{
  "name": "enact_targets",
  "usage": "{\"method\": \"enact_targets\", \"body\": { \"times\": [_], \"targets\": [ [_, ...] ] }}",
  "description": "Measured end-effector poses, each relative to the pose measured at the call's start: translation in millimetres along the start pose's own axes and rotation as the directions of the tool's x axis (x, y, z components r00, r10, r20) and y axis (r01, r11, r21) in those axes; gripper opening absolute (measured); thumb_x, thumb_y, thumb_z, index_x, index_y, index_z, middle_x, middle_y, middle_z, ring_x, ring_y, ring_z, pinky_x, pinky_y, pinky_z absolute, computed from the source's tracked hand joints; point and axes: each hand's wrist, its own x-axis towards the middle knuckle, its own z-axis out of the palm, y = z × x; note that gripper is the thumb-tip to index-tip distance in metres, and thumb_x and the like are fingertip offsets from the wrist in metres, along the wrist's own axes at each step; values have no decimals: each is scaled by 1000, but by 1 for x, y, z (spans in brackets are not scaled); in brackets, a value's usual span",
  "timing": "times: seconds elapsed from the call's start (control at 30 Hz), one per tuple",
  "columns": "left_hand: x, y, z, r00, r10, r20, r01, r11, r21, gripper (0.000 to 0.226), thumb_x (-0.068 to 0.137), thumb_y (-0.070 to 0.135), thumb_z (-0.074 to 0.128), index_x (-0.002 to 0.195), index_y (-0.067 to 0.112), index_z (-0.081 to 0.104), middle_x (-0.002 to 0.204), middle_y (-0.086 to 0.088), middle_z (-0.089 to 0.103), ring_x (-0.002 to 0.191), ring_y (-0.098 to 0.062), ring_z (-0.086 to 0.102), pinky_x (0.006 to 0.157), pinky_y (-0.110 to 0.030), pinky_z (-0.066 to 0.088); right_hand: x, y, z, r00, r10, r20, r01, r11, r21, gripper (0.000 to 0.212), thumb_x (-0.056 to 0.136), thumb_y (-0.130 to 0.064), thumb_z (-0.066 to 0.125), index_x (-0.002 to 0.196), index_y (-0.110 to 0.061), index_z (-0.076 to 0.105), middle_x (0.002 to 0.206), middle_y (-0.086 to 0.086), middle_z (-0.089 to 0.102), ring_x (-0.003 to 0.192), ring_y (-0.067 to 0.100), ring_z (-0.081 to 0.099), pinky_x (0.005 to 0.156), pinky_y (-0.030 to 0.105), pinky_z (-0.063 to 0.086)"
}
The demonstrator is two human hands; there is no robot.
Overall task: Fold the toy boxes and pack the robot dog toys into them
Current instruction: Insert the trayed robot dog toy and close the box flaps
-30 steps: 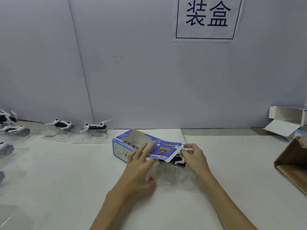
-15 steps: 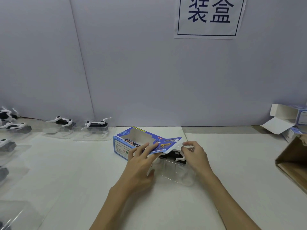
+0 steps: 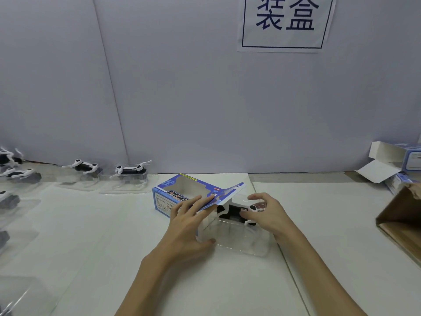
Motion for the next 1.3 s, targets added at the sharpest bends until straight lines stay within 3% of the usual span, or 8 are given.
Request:
{"method": "enact_targets", "body": {
  "times": [0.13,0.4,0.5,0.6,0.73,0.93,1.17,1.3],
  "targets": [
    [2,-5,-3,999,13,38,-12,999,-29,92,77,47,75,151,55,22,163,40,10,153,6,6,118,-20,0,-1,-1,5,998,48,-32,-40,977,210,51,75,0,88,117,-18,65,115,8,66,102,24,69,65,27,55],
    [2,-8,-3,995,35,97,-37,999,13,98,76,35,74,155,50,19,164,36,3,151,9,-2,116,-17,-8,-2,-4,7,996,74,-46,-60,967,247,53,74,4,87,120,-14,65,119,8,65,115,22,65,79,30,55],
    [2,-7,-3,999,30,37,-30,1000,9,92,75,34,77,157,42,36,165,29,15,153,0,13,118,-22,-2,-3,-5,7,997,77,-25,-69,968,240,54,76,3,86,122,-12,63,117,6,65,104,13,66,61,15,51],
    [1,-3,-4,995,25,-94,-23,999,28,81,69,28,84,145,33,59,156,17,46,140,-16,45,110,-37,23,-3,-4,9,997,73,-7,-69,972,223,46,83,-4,83,123,-14,63,118,7,64,94,12,65,54,11,48],
    [2,3,-2,987,-2,-162,9,999,45,77,61,20,86,135,28,68,148,13,56,131,-22,56,105,-37,28,-3,-3,12,1000,24,-20,-21,988,150,44,86,-17,83,124,-22,62,120,3,60,110,16,62,67,21,47],
    [1,10,5,992,-3,-125,8,999,37,77,64,15,78,139,24,64,157,9,48,142,-26,47,114,-38,20,-7,-2,28,989,37,-144,-9,983,186,42,86,-11,80,122,-23,62,118,-2,58,116,25,65,99,48,56],
    [1,16,7,993,8,-115,-8,1000,-2,77,71,18,76,145,30,58,160,16,42,144,-21,43,115,-34,17,-10,-3,36,971,76,-225,-23,973,228,41,85,-13,80,119,-28,62,122,-1,59,112,25,67,95,47,58],
    [2,25,9,987,26,-157,-32,999,-39,82,73,23,74,152,33,51,159,18,41,143,-16,39,117,-26,11,-14,-5,41,971,44,-236,6,978,210,40,88,-16,79,121,-28,60,120,-4,57,110,18,63,74,30,57]
  ]
}}
